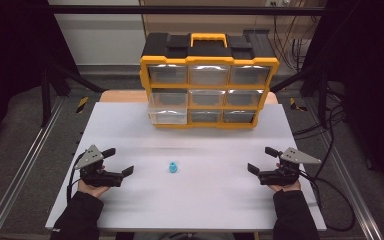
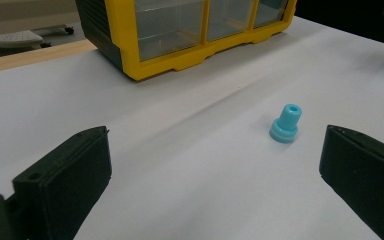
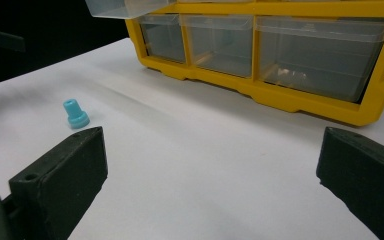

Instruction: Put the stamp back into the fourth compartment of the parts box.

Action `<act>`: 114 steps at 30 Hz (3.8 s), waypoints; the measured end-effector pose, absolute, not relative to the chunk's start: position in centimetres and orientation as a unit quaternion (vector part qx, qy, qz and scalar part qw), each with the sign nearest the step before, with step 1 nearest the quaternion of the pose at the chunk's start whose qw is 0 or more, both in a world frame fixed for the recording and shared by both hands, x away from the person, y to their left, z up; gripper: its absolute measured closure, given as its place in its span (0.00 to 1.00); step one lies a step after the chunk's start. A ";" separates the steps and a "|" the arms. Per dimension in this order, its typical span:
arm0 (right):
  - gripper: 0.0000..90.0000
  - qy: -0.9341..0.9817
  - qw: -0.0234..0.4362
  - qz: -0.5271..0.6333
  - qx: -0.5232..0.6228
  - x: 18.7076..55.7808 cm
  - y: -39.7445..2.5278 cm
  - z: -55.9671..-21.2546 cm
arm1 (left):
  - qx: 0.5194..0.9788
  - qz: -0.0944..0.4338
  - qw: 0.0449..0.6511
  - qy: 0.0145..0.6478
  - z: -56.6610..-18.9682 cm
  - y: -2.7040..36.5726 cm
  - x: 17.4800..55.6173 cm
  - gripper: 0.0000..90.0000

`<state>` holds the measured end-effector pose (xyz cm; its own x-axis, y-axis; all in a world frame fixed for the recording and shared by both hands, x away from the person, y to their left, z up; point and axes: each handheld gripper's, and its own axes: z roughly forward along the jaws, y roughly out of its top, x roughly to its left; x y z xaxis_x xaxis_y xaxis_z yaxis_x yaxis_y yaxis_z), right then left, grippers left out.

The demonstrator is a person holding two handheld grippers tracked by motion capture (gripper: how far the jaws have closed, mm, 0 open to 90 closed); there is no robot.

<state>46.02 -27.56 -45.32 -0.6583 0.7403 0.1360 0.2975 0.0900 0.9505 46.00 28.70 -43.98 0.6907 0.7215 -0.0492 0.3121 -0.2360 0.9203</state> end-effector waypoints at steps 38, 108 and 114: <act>0.01 0.716 0.194 0.564 0.362 45.9 -27.8 -45.4 | 0.762 0.198 0.509 0.349 -42.3 26.2 46.5 0.00; 0.01 0.731 0.186 0.550 0.359 46.1 -27.5 -45.8 | 0.815 0.160 0.449 0.330 -43.5 17.2 49.0 0.00; 0.01 0.731 0.185 0.551 0.358 46.1 -27.5 -45.8 | 0.817 0.157 0.441 0.337 -44.2 16.9 49.1 0.00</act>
